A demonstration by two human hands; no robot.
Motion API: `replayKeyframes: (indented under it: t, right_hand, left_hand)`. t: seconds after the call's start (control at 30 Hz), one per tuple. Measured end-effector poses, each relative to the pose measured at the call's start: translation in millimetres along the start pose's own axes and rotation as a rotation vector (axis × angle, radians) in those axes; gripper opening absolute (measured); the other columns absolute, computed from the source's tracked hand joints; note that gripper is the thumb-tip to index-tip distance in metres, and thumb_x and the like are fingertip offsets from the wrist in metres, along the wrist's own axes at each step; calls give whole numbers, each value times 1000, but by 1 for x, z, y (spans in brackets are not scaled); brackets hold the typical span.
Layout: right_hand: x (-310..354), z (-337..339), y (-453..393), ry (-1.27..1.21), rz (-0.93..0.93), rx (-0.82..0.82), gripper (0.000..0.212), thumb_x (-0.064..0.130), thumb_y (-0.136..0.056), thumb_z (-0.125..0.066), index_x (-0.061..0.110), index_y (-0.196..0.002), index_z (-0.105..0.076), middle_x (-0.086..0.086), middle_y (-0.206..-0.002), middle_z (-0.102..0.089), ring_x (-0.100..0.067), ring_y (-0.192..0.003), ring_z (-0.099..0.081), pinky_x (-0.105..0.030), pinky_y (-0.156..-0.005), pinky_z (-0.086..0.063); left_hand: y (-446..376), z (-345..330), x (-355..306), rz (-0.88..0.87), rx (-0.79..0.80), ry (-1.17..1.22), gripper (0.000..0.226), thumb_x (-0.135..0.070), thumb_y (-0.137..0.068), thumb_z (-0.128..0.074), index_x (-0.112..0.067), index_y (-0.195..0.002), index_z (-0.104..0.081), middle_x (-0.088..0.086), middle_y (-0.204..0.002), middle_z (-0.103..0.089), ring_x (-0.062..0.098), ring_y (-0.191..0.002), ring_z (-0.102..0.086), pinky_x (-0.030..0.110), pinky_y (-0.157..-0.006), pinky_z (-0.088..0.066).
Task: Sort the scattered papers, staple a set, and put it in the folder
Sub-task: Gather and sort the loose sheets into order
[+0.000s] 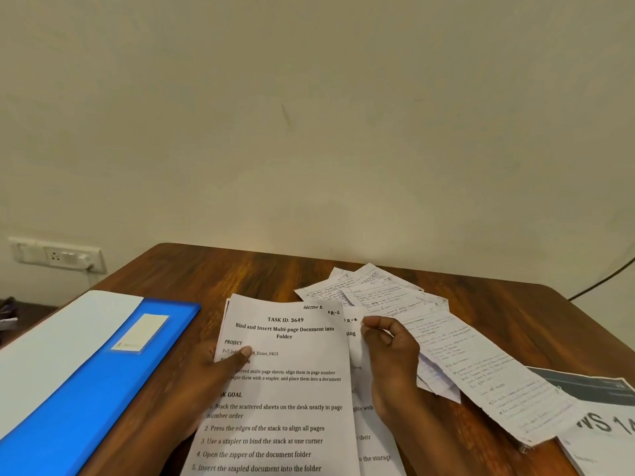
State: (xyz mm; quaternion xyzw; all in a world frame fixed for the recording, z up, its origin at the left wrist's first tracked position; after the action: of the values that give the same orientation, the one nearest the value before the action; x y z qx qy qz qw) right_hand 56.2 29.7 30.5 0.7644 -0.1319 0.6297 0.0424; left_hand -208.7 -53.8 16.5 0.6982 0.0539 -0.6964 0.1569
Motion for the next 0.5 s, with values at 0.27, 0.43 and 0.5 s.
replayKeyframes:
  t: [0.27, 0.43, 0.5]
  right_hand:
    - [4, -7, 7, -14, -27, 79, 26, -6, -97, -63, 15, -94, -79, 13, -87, -80, -2, -86, -74, -11, -70, -55]
    - [7, -10, 15, -50, -88, 160, 23, -1, -98, -63, 14, -102, -80, -2, -98, -81, -16, -94, -76, -24, -77, -60]
    - [9, -11, 18, -60, -88, 199, 19, 4, -98, -66, 16, -103, -81, -3, -98, -82, -18, -91, -77, -29, -77, -60]
  left_hand:
    - [1, -6, 1, 0, 31, 18, 17, -16, -98, -66, -6, -111, -71, 16, -96, -80, 34, -83, -79, 45, -73, -63]
    - [2, -9, 1, -24, 21, 10, 19, -14, -97, -67, -2, -111, -71, 17, -94, -80, 35, -83, -79, 44, -72, -62]
    - [2, -9, 1, -29, 14, 6, 18, -15, -97, -67, -3, -111, -71, 17, -95, -80, 35, -83, -79, 45, -76, -62]
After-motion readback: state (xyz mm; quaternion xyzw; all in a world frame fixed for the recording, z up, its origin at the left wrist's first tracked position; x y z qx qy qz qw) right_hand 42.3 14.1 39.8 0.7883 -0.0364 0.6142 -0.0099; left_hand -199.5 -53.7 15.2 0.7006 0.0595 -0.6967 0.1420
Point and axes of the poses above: each hand's wrist, its own y-axis away from the middle knuckle, its own z-axis out of the back of the hand, x = y × z, the point moved 3 cm from there along -y, towards the middle knuckle
